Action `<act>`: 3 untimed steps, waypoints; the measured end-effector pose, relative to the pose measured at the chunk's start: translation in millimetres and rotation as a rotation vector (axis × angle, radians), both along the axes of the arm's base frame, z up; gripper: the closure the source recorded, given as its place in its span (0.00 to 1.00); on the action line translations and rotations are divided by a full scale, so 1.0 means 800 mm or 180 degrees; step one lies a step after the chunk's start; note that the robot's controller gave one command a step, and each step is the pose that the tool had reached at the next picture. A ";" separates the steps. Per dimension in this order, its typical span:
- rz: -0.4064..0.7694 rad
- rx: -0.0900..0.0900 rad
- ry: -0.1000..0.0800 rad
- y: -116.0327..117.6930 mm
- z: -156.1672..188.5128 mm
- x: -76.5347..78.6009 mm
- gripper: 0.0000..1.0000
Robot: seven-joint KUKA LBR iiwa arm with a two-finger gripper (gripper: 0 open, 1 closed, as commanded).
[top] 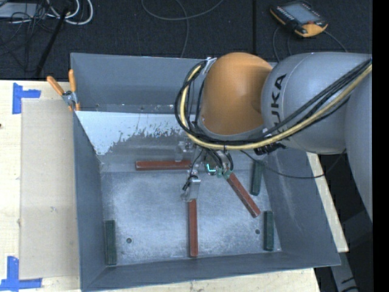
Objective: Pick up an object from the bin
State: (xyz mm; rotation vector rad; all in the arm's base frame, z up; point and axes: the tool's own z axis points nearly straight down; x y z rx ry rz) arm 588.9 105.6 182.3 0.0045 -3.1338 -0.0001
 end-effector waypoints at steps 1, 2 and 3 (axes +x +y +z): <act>-0.0007 0.0002 -0.0022 -0.001 0.005 0.002 0.00; 0.0030 0.0004 -0.0041 -0.022 -0.048 0.031 0.00; 0.0180 -0.0008 -0.0036 0.013 -0.116 0.035 0.00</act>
Offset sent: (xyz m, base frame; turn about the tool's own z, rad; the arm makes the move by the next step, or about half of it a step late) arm 0.0313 -0.0256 -0.0574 -0.0116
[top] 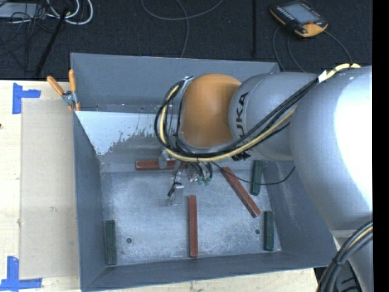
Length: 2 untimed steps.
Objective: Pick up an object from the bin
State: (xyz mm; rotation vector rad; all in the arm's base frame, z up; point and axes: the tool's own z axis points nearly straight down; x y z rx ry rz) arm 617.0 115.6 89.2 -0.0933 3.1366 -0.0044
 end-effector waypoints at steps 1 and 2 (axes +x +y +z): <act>0.0249 0.0026 0.0023 -0.010 -0.019 -0.001 0.00; 0.0271 0.0004 0.0019 -0.048 -0.020 0.003 0.00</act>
Offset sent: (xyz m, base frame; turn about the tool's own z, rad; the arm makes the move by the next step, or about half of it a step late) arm 0.0040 0.0148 -0.0192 -0.1293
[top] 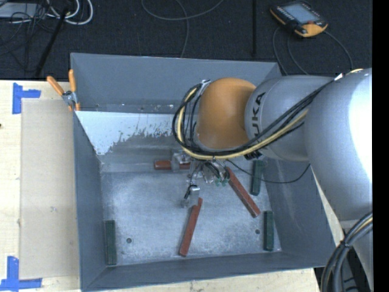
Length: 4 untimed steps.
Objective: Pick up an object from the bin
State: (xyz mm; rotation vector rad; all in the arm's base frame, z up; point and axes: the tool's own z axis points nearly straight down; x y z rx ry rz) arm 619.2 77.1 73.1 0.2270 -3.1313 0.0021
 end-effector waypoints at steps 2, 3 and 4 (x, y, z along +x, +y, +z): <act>0.1185 0.0010 -0.0014 0.040 0.019 0.001 0.00; 0.0605 0.0012 -0.0004 0.017 0.018 -0.002 0.00; 0.1089 0.0007 -0.0003 -0.004 0.016 -0.015 0.00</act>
Offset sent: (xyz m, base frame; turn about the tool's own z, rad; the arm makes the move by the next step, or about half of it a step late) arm 0.0017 0.0487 0.0095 0.1057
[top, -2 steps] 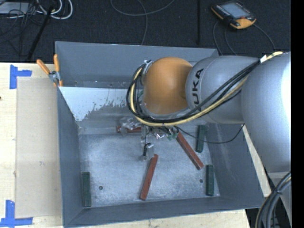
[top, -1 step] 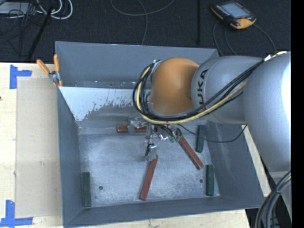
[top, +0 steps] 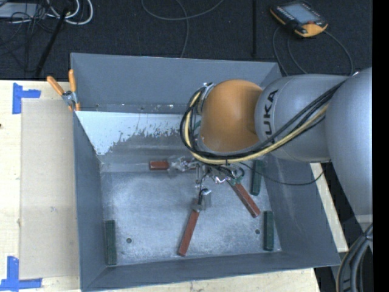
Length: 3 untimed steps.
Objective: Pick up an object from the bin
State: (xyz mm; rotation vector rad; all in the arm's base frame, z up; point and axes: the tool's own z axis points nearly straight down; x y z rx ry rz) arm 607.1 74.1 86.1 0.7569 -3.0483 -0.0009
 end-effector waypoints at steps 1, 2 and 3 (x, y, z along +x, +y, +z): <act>0.0833 0.0003 -0.0015 -0.029 -0.013 -0.063 0.00; 0.0615 -0.0004 0.0007 -0.027 -0.019 -0.099 0.00; 0.0376 -0.0006 0.0004 0.044 -0.019 -0.058 0.00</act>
Offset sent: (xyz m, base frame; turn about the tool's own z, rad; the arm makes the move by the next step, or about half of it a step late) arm -0.0868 -0.0130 -0.0161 -0.1544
